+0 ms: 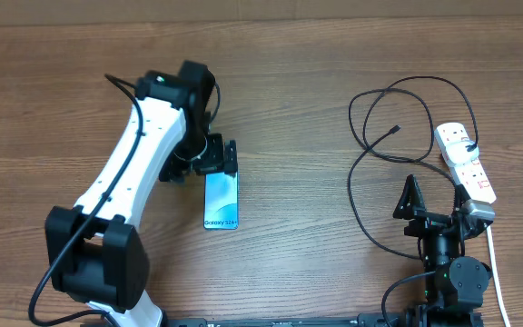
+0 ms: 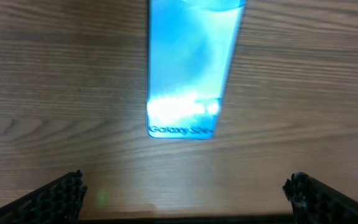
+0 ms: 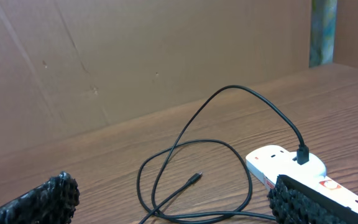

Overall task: Plug charger to phone and switch on socket
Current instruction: 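Move the left gripper over the Galaxy phone on the table, then lower the left gripper and close it on the phone's top edge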

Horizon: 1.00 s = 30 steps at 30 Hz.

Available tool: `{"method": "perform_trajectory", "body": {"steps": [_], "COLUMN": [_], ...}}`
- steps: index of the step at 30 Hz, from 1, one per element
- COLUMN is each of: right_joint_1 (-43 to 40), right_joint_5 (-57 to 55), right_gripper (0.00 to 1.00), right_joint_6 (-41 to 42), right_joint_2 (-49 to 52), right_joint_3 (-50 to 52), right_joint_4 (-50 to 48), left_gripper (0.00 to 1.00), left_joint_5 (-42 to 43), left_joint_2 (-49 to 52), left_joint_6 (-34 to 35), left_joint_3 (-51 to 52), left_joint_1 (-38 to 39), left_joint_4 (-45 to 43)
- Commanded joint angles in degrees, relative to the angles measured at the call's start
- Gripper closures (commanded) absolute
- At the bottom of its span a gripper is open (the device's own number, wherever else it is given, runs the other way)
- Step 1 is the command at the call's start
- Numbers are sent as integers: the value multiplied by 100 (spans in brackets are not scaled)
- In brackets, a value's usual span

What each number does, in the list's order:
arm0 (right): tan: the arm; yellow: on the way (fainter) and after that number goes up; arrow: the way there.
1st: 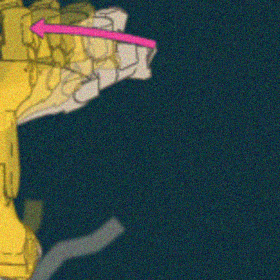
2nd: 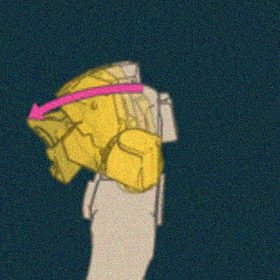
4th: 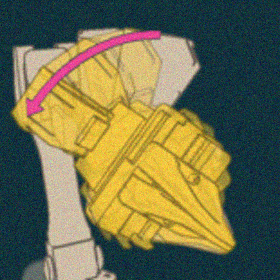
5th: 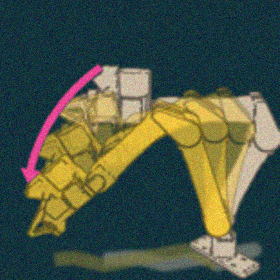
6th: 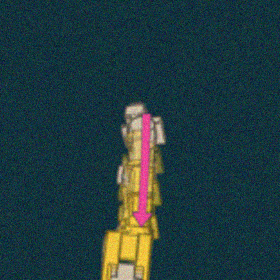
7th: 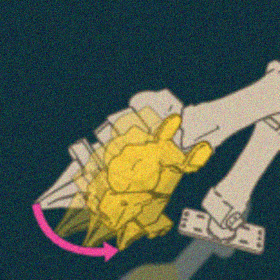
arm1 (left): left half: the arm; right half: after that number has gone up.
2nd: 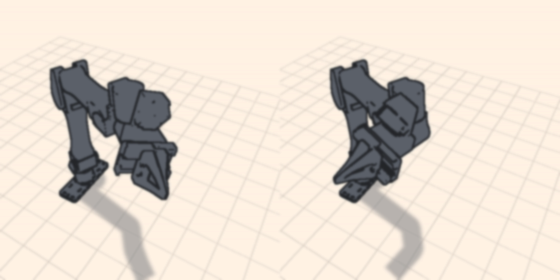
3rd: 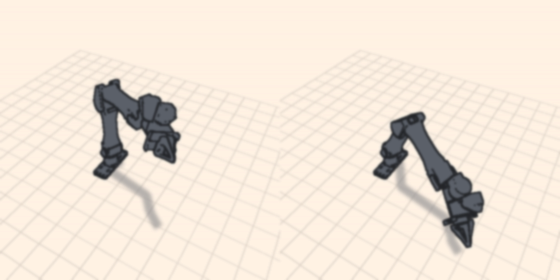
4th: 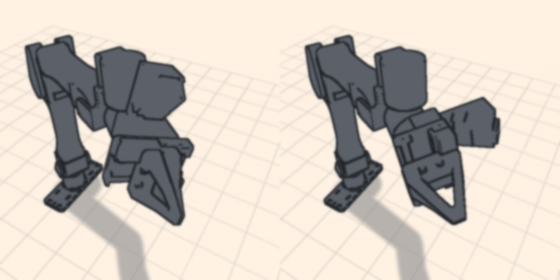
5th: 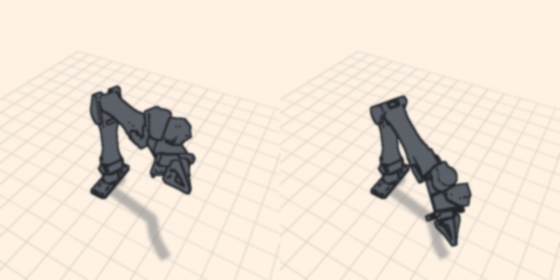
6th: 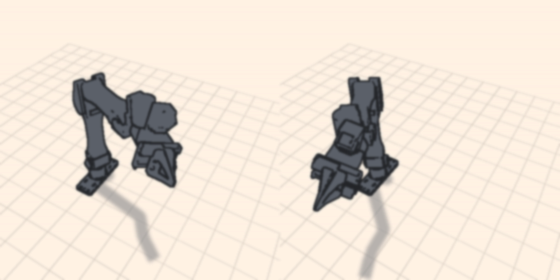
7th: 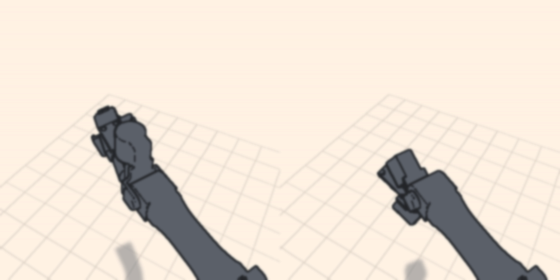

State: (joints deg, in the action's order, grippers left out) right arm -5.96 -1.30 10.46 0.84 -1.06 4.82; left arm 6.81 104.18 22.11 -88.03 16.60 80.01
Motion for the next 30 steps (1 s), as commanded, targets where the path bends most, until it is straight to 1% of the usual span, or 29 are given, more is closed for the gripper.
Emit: {"method": "perform_trajectory", "body": {"steps": [1,14,18,24,30], "right_joint_1": [-17,-17,-17,-17,-17], "right_joint_5": [35,35,35,35,35], "right_gripper": [0,0,0,0,0], "right_joint_6": [-94,-94,-92,-92,-92], "right_joint_2": [-68,-68,-68,-68,-68], "right_joint_3": [61,61,61,61,61], "right_joint_4": [-17,-17,-15,-15,-17], "left_gripper": [1,1,1,0,0], "left_joint_5": [-332,-382,-380,-240,-271], "left_joint_2": [76,79,79,79,83], "left_joint_6": [372,328,11,-481,-592], "left_joint_3": [437,1784,2037,2059,2076], "left_joint_1": [96,149,149,149,175], "left_joint_4": [-236,-2037,-2470,-2721,-2835]}}
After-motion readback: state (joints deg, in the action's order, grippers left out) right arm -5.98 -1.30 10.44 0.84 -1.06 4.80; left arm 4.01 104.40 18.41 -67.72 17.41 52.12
